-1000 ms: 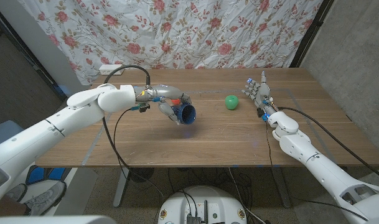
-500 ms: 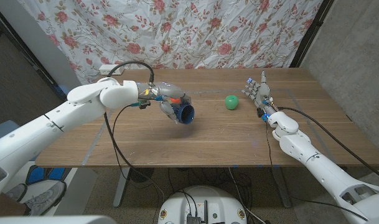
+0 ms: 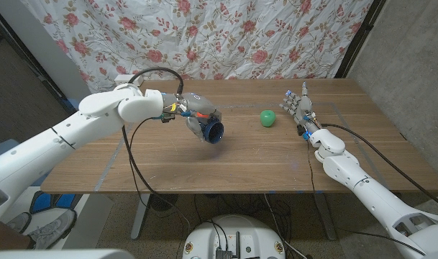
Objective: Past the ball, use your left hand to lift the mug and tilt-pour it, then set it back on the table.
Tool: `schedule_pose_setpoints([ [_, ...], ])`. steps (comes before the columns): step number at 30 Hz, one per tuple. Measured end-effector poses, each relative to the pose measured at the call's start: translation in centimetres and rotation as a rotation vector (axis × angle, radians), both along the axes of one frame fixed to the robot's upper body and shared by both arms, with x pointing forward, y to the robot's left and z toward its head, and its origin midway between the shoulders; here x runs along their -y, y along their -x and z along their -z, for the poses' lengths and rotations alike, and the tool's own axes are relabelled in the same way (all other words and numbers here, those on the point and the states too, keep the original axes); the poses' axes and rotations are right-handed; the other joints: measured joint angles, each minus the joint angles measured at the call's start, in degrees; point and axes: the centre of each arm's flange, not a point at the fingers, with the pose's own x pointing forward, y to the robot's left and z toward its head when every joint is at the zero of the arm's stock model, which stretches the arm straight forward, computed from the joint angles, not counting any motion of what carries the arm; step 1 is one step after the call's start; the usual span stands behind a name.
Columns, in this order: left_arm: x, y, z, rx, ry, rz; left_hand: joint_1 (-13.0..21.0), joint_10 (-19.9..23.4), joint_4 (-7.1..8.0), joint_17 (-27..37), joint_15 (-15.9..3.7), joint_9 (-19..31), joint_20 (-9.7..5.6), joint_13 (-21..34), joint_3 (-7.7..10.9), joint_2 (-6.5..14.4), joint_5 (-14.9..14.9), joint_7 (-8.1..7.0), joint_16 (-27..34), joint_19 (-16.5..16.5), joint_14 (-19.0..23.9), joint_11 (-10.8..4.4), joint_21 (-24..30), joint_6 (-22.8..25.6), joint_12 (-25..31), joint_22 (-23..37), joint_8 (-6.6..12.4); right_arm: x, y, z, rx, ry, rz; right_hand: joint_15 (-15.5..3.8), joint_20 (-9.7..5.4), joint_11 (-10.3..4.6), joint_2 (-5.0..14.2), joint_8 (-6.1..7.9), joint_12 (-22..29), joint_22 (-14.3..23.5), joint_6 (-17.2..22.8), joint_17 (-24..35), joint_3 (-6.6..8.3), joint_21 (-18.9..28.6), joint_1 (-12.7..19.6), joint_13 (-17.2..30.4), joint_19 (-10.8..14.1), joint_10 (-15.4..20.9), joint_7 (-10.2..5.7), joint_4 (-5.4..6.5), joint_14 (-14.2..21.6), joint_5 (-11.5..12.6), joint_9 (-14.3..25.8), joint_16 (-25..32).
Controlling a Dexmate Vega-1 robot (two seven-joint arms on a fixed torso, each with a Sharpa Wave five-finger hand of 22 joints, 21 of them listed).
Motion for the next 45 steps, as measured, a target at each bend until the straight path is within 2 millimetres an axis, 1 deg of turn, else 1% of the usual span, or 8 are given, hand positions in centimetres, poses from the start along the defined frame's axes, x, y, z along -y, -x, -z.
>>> schedule_pose_setpoints([
  [15,0.7,0.7,-0.1,0.072,-0.118,-0.027,0.0,0.0,-0.05,0.0,-0.01,0.0,0.0,0.0,0.05,0.0,-0.01,0.0,-0.2,0.0,0.01,-0.01,0.0,0.0,0.05,-0.01,0.0,0.0,0.0,0.0,0.001,0.0,0.0,0.0,0.0,0.0,0.0,0.0,0.0,0.0,0.0,0.0,0.0,0.0,0.0,0.0,0.0,0.0,0.0,0.0,0.0,0.0,0.0,0.0],
  [20,0.7,0.5,0.0,0.088,-0.157,-0.052,0.0,0.0,-0.13,0.0,-0.24,0.0,0.0,0.0,0.13,0.0,-0.02,0.0,-0.38,0.0,0.23,-0.01,0.0,0.0,0.05,-0.01,0.0,0.0,0.0,0.0,0.001,0.0,0.0,0.0,0.0,0.0,0.0,0.0,0.0,0.0,0.0,0.0,0.0,0.0,0.0,0.0,0.0,0.0,0.0,0.0,0.0,0.0,0.0,0.0],
  [27,1.2,0.8,0.0,0.12,-0.208,-0.075,0.0,0.0,-0.13,0.0,-0.31,0.0,0.0,0.0,0.13,0.0,-0.06,0.0,-0.59,0.0,0.3,-0.01,0.0,0.0,0.05,-0.01,0.0,0.0,0.0,0.0,0.001,0.0,0.0,0.0,0.0,0.0,0.0,0.0,0.0,0.0,0.0,0.0,0.0,0.0,0.0,0.0,0.0,0.0,0.0,0.0,0.0,0.0,0.0,0.0],
  [31,1.0,0.6,0.1,0.137,-0.231,-0.097,0.0,-0.01,-0.13,0.0,-0.31,0.0,0.0,0.0,0.13,0.0,-0.12,0.0,-0.65,0.0,0.31,-0.01,-0.24,-0.01,0.05,-0.01,0.0,0.0,0.0,0.0,0.001,0.0,0.0,0.0,0.0,0.0,0.0,0.0,0.0,0.0,0.0,0.0,0.0,0.0,0.0,0.0,0.0,0.0,0.0,0.0,0.0,0.0,0.0,0.0],
  [34,1.3,0.8,0.1,0.158,-0.25,-0.103,0.0,0.02,-0.13,0.0,-0.32,0.0,0.0,0.0,0.13,0.0,-0.24,0.0,-0.68,0.0,0.31,0.02,-0.24,0.0,0.04,-0.01,0.0,0.0,0.0,0.0,0.001,0.0,0.0,0.0,0.0,0.0,0.0,0.0,0.0,0.0,0.0,0.0,0.0,0.0,0.0,0.0,0.0,0.0,0.0,0.0,0.0,0.0,0.0,0.0],
  [41,1.1,0.6,0.3,0.189,-0.292,-0.143,0.0,0.12,-0.12,0.27,-0.41,0.0,0.0,0.0,0.12,0.0,-0.29,0.0,-0.82,0.0,0.41,0.11,-0.23,0.0,-0.02,-0.01,0.0,0.0,0.0,0.0,0.001,0.0,0.0,0.0,0.0,0.0,0.0,0.0,0.0,0.0,0.0,0.0,0.0,0.0,0.0,0.0,0.0,0.0,0.0,0.0,0.0,0.0,0.0,0.0],
  [42,1.6,0.9,0.7,0.191,-0.302,-0.134,0.0,0.12,-0.12,0.27,-0.41,0.0,0.0,0.0,0.12,0.0,-0.3,0.0,-0.82,-0.01,0.41,0.11,-0.24,-0.01,-0.12,-0.01,0.0,0.0,0.0,0.0,0.001,0.0,0.0,0.0,0.0,0.0,0.0,0.0,0.0,0.0,0.0,0.0,0.0,0.0,0.0,0.0,0.0,0.0,0.0,0.0,0.0,0.0,0.0,0.0],
  [45,1.7,0.8,1.0,0.195,-0.319,-0.144,0.0,0.12,-0.12,0.25,-0.42,0.0,0.0,0.0,0.12,0.0,-0.26,0.0,-1.25,0.0,0.42,0.11,-0.23,-0.01,-0.19,-0.01,0.0,0.0,0.0,0.0,0.001,0.0,0.0,0.0,0.0,0.0,0.0,0.0,0.0,0.0,0.0,0.0,0.0,0.0,0.0,0.0,0.0,0.0,0.0,0.0,0.0,0.0,0.0,0.0],
])
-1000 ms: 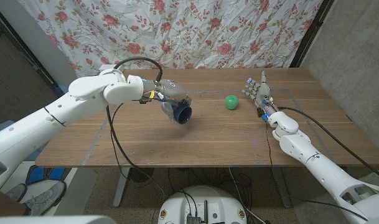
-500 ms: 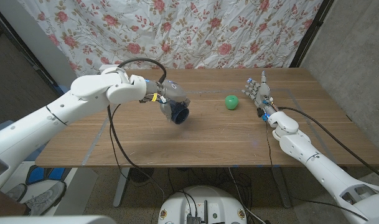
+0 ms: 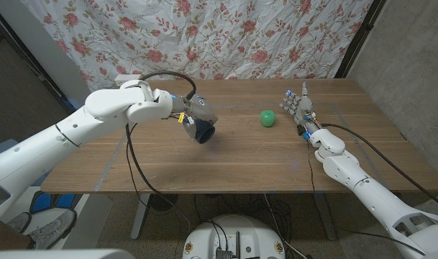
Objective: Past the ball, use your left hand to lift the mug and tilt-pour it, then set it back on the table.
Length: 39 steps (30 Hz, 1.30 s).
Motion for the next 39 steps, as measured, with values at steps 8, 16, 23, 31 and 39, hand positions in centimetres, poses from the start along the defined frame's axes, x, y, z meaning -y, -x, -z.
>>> schedule_pose_setpoints([
  [8,0.3,-0.2,0.7,0.014,-0.047,-0.023,0.0,0.0,0.01,-0.27,-0.17,0.0,0.0,0.0,-0.01,0.0,0.23,0.0,-0.44,0.0,0.17,-0.01,-0.23,0.0,-0.23,0.0,0.0,0.0,0.0,0.0,0.0,0.0,0.0,0.0,0.0,0.0,0.0,0.0,0.0,0.0,0.0,0.0,0.0,0.0,0.0,0.0,0.0,0.0,0.0,0.0,0.0,0.0,0.0,0.0],
  [16,0.4,-0.2,0.9,0.04,-0.079,-0.044,0.0,0.0,-0.02,-0.29,-0.22,0.0,0.0,0.0,0.02,0.0,0.24,0.0,-0.56,0.0,0.22,-0.01,-0.23,0.0,-0.27,0.0,0.0,0.0,0.0,0.0,0.0,0.0,0.0,0.0,0.0,0.0,0.0,0.0,0.0,0.0,0.0,0.0,0.0,0.0,0.0,0.0,0.0,0.0,0.0,0.0,0.0,0.0,0.0,0.0],
  [23,0.5,-0.2,1.3,0.051,-0.11,-0.056,0.0,0.0,-0.13,0.02,-0.3,0.0,0.0,0.0,0.13,0.0,0.24,0.0,-0.77,0.0,0.3,-0.02,-0.23,-0.01,-0.44,0.0,0.0,0.0,0.0,0.0,0.0,0.0,0.0,0.0,0.0,0.0,0.0,0.0,0.0,0.0,0.0,0.0,0.0,0.0,0.0,0.0,0.0,0.0,0.0,0.0,0.0,0.0,0.0,0.0],
  [31,0.6,-0.2,1.7,0.061,-0.146,-0.068,0.0,0.0,-0.14,0.03,-0.07,0.0,0.11,0.0,0.14,0.0,0.22,-0.01,-0.95,0.11,0.54,-0.02,-0.22,-0.01,-0.61,0.0,0.0,0.0,0.0,0.0,0.0,0.0,0.0,0.0,0.0,0.0,0.0,0.0,0.0,0.0,0.0,0.0,0.0,0.0,0.0,0.0,0.0,0.0,0.0,0.0,0.0,0.0,0.0,0.0],
  [39,0.7,-0.3,1.9,0.067,-0.161,-0.067,0.0,0.01,-0.26,0.03,-0.08,0.0,0.21,0.0,0.26,0.01,0.2,-0.01,-1.11,0.21,0.55,-0.02,-0.22,-0.01,-0.42,-0.01,0.0,0.0,0.0,0.0,-0.001,0.0,0.0,0.0,0.0,0.0,0.0,0.0,0.0,0.0,0.0,0.0,0.0,0.0,0.0,0.0,0.0,0.0,0.0,0.0,0.0,0.0,0.0,0.0],
])
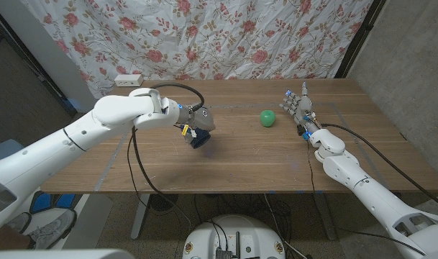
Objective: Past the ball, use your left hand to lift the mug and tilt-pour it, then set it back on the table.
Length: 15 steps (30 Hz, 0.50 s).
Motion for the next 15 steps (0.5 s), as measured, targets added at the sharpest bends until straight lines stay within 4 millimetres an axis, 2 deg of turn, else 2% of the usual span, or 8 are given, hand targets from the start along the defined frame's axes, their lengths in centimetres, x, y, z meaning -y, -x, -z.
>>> schedule_pose_setpoints([
  [10,-0.3,-0.17,-0.42,-0.001,0.032,-0.001,-0.07,0.54,-0.08,-0.02,0.01,0.0,0.21,0.0,0.08,0.07,-0.21,0.05,-0.23,0.21,0.41,0.53,0.0,0.05,-0.01,0.0,0.0,0.0,0.0,0.0,0.0,0.0,0.0,0.0,0.0,0.0,0.0,0.0,0.0,0.0,0.0,0.0,0.0,0.0,0.0,0.0,0.0,0.0,0.0,0.0,0.0,0.0,0.0,0.0],
  [12,-0.46,-0.14,-0.69,-0.005,0.059,0.002,-0.08,0.63,-0.08,0.03,-0.09,0.0,0.3,0.0,0.08,0.08,-0.22,0.45,-0.27,0.3,0.68,0.63,0.0,0.45,0.0,0.0,0.0,0.0,0.0,-0.01,0.0,0.0,0.0,0.0,0.0,0.0,0.0,0.0,0.0,0.0,0.0,0.0,0.0,0.0,0.0,0.0,0.0,0.0,0.0,0.0,0.0,0.0,0.0,0.0],
  [15,-0.74,-0.13,-0.97,-0.011,0.089,0.003,-0.14,0.64,-0.16,0.11,0.02,0.0,-0.01,0.0,0.16,0.14,-0.24,0.45,-0.19,0.62,0.8,0.62,0.0,0.45,0.08,0.0,0.0,0.0,0.0,-0.03,0.001,0.0,0.0,0.0,0.0,0.0,0.0,0.0,0.0,0.0,0.0,0.0,0.0,0.0,0.0,0.0,0.0,0.0,0.0,0.0,0.0,0.0,0.0,0.0],
])
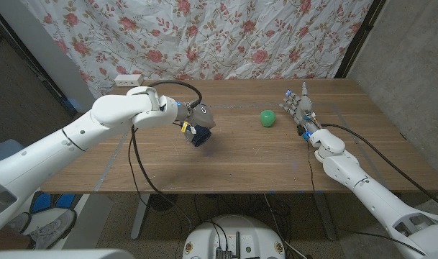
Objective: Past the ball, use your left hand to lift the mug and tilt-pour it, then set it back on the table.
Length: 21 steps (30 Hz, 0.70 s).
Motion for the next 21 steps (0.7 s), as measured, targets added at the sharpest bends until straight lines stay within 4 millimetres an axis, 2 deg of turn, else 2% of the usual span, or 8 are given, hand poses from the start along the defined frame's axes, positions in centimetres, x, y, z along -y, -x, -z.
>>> schedule_pose_setpoints([
  [21,-2.9,-0.8,-0.8,-0.063,0.261,0.034,0.0,0.73,-0.01,-0.05,0.38,-0.01,0.1,0.0,0.01,0.0,0.06,0.63,0.19,0.72,0.42,0.33,0.0,0.63,0.13,0.0,0.0,0.0,0.0,0.0,0.0,0.0,0.0,0.0,0.0,0.0,0.0,0.0,0.0,0.0,0.0,0.0,0.0,0.0,0.0,0.0,0.0,0.0,0.0,0.0,0.0,0.0,0.0,0.0],
])
